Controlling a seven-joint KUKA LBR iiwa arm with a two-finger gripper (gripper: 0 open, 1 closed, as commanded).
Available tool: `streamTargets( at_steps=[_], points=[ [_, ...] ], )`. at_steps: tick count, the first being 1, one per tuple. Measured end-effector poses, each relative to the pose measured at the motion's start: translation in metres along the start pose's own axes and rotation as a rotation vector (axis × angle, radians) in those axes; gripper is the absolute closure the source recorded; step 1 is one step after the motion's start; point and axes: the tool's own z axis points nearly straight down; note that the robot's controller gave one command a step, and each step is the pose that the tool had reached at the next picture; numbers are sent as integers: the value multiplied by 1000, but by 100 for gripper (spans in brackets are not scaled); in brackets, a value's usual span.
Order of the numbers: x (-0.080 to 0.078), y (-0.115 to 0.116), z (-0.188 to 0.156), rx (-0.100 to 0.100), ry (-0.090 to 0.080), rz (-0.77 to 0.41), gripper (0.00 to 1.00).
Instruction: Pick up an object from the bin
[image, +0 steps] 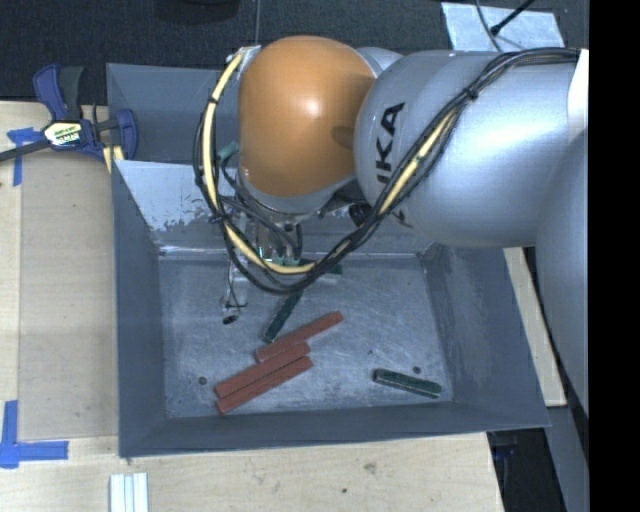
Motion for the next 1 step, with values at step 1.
streamTargets(
  at_steps=[1],
  points=[
    [57,-46,173,0,-2,-479,0]
  ],
)
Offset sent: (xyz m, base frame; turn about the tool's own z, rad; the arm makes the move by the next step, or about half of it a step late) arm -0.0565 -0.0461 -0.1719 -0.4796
